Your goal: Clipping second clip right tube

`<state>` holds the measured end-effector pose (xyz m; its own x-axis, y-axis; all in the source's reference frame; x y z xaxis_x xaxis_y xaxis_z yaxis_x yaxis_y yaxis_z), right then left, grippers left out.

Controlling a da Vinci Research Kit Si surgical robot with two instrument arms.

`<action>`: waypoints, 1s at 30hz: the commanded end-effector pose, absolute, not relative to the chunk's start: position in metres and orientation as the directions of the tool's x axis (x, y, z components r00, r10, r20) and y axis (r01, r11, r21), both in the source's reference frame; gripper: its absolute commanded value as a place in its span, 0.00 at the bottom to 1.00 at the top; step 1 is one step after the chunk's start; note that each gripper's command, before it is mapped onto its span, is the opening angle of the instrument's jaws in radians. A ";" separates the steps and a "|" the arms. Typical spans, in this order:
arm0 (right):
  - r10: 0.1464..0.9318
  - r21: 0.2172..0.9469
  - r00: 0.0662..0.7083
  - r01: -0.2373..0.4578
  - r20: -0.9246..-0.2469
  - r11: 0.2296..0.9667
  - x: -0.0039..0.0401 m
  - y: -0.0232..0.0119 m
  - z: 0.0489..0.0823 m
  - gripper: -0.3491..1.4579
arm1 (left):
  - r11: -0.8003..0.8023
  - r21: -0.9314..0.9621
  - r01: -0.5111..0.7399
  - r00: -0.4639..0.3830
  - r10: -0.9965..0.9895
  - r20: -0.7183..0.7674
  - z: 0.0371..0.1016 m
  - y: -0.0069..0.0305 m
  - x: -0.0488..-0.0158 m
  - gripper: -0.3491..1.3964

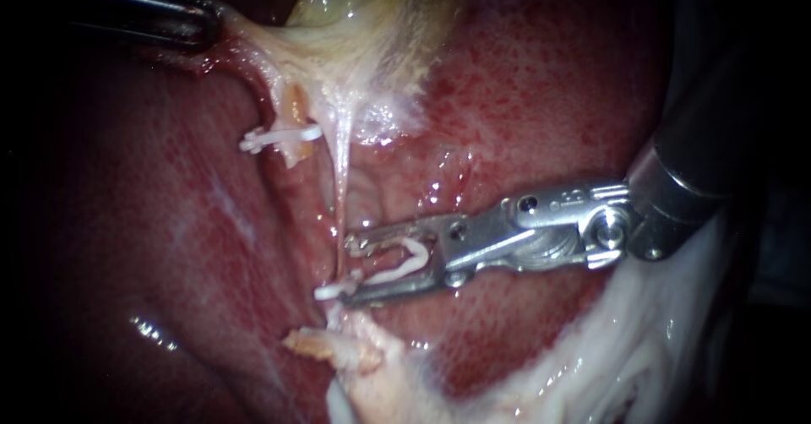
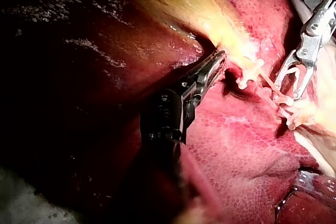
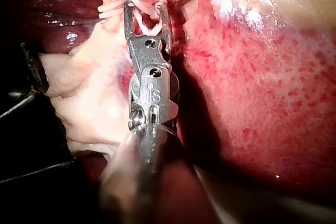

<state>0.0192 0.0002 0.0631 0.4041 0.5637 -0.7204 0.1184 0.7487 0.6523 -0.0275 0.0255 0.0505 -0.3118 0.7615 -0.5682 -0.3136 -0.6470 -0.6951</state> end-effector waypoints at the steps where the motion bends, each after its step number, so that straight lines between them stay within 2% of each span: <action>1: 0.563 0.652 0.404 0.119 -0.721 0.749 0.0190 0.0003 0.0629 0.35 | -0.647 -0.695 -0.313 -0.312 0.762 -0.568 0.0505 0.0255 -0.0275 0.00; 7: 0.600 0.688 0.407 0.104 -0.689 0.719 0.0161 0.0008 0.0621 0.39 | -0.647 -0.695 -0.313 -0.312 0.761 -0.568 0.0504 0.0254 -0.0273 0.00; 14: 0.636 0.719 0.403 0.086 -0.659 0.690 0.0134 0.0034 0.0604 0.41 | -0.647 -0.695 -0.313 -0.312 0.761 -0.568 0.0504 0.0255 -0.0274 0.00; 25: 0.709 0.784 0.402 0.037 -0.579 0.619 0.0146 0.0036 0.0604 0.43 | -0.647 -0.695 -0.314 -0.312 0.761 -0.569 0.0505 0.0254 -0.0274 0.00; 30: 0.720 0.798 0.425 0.009 -0.549 0.603 0.0159 0.0030 0.0615 0.43 | -0.648 -0.694 -0.314 -0.312 0.761 -0.569 0.0506 0.0253 -0.0275 0.00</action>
<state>0.0162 0.0028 0.0618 0.4268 0.7179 -0.5500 0.0092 0.6047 0.7964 -0.0275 0.0253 0.0505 -0.3117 0.7612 -0.5687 -0.3144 -0.6474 -0.6943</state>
